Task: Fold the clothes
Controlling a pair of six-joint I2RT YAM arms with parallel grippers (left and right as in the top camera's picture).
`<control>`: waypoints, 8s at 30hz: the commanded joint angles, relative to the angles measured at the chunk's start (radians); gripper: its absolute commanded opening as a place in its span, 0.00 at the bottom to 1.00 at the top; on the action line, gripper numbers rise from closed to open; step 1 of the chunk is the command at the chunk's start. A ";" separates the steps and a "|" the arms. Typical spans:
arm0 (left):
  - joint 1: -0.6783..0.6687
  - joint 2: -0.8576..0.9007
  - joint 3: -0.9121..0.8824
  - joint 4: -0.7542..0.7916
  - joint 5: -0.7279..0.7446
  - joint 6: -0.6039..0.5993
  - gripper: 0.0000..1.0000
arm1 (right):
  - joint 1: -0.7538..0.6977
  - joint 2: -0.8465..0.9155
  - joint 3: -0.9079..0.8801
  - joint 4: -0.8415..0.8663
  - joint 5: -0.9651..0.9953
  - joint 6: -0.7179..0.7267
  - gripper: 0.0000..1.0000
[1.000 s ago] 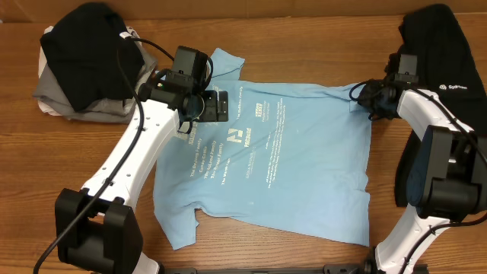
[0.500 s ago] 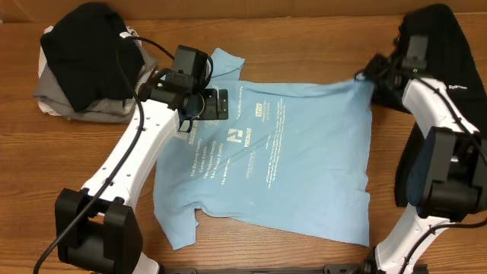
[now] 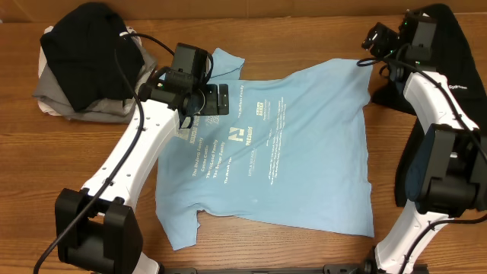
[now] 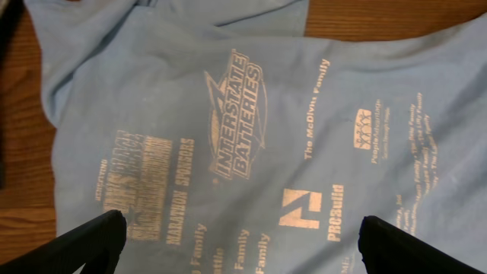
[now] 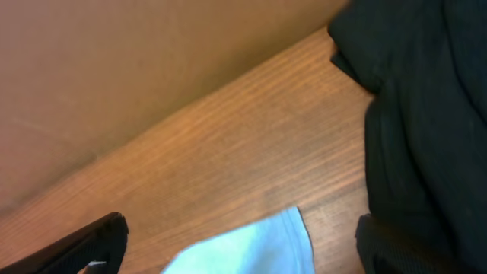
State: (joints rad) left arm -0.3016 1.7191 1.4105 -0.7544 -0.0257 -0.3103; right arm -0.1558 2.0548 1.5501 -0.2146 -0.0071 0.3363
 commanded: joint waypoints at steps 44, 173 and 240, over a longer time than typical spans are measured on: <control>0.340 0.014 0.014 -0.373 0.225 0.027 1.00 | 0.539 -0.474 0.014 -0.933 -0.048 -0.016 1.00; -0.006 0.027 -0.127 -0.127 0.144 -0.138 0.53 | 0.351 -0.470 0.000 -0.933 0.013 -0.101 1.00; -0.074 0.287 0.032 0.033 0.221 0.042 0.36 | 0.351 -0.470 0.000 -0.894 0.014 -0.101 1.00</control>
State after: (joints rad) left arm -0.3622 1.9865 1.4315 -0.7200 0.2119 -0.2989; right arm 0.1963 1.5970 1.5547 -1.1118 0.0067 0.2321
